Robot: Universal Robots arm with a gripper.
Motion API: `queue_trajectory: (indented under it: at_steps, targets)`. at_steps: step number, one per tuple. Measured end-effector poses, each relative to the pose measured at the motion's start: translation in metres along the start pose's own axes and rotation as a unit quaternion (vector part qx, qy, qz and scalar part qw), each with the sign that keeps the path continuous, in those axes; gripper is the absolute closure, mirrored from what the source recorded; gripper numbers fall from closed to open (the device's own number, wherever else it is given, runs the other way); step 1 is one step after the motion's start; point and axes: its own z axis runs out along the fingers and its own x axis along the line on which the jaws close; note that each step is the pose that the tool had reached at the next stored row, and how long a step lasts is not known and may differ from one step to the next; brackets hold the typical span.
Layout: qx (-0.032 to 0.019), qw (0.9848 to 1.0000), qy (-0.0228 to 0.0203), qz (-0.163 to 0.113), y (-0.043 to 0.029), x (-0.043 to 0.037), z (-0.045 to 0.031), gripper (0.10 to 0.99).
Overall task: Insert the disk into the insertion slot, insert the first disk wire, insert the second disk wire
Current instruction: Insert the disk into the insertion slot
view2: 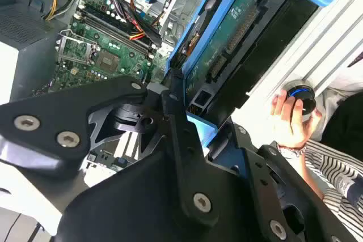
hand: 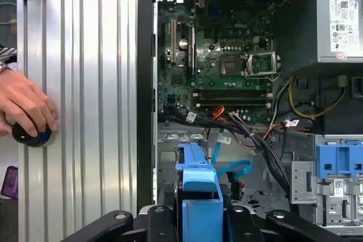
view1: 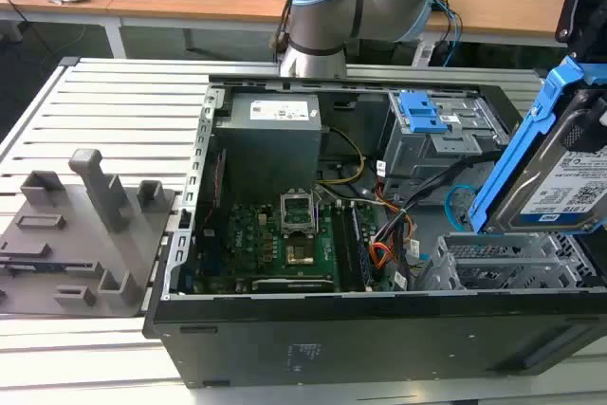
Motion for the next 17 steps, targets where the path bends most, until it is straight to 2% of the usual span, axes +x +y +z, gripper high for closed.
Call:
queue_trajectory:
  at_steps: [2, 17]
  targets:
    - [0.0000, 1.0000, 0.0000, 0.000, -0.0002, 0.0000, 0.0039, 0.722]
    - [0.0000, 1.0000, 0.0001, 0.000, -0.0008, -0.0001, 0.0198, 0.722]
